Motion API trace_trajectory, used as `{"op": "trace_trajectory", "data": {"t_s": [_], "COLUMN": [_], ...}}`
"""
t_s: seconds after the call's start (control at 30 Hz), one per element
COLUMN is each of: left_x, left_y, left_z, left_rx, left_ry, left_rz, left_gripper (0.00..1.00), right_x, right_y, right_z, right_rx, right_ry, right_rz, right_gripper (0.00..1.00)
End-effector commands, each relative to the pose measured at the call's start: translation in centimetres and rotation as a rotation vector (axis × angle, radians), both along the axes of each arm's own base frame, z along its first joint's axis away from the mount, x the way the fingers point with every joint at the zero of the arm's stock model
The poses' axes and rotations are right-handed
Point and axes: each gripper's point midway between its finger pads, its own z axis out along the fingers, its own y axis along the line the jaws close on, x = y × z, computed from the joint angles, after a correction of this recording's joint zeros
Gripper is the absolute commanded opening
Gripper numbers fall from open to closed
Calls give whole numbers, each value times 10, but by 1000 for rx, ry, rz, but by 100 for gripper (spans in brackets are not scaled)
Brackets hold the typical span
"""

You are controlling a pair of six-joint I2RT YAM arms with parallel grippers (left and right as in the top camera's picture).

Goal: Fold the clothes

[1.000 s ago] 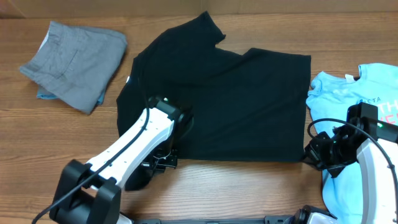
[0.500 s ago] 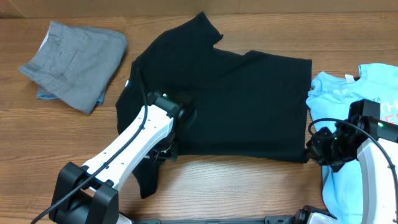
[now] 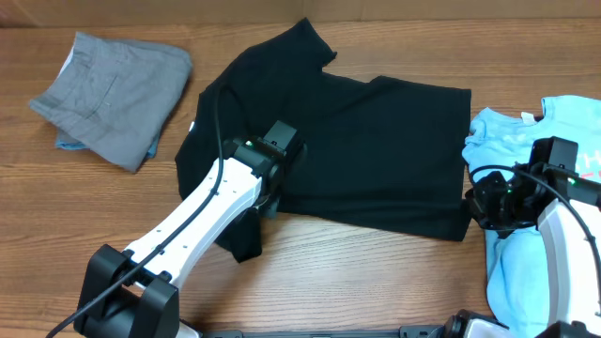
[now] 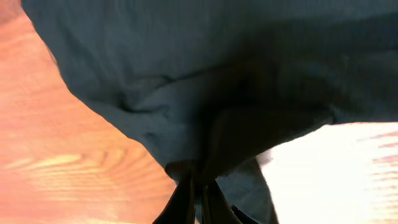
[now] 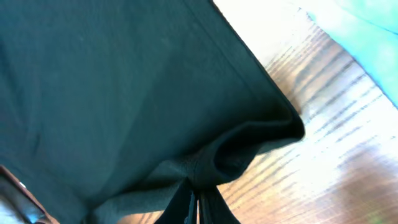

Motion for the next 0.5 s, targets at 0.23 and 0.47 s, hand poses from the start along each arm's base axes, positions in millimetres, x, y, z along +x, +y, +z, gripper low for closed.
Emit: {"op": "trace_trajectory", "data": {"t_s": [0.23, 0.47], "left_x": [42, 66], "left_y": [9, 17], "left_z": [21, 26], "left_rx": [72, 63], "left_ry": [-192, -281], "left_rz": [-51, -1], "left_gripper": [5, 5], "right_x": [29, 50], "right_y": [-4, 3], "right_z": [-8, -10], "right_rx": [37, 79], "right_ry": [-34, -100], "right_rz": [-29, -1], "right_gripper": [4, 4]}}
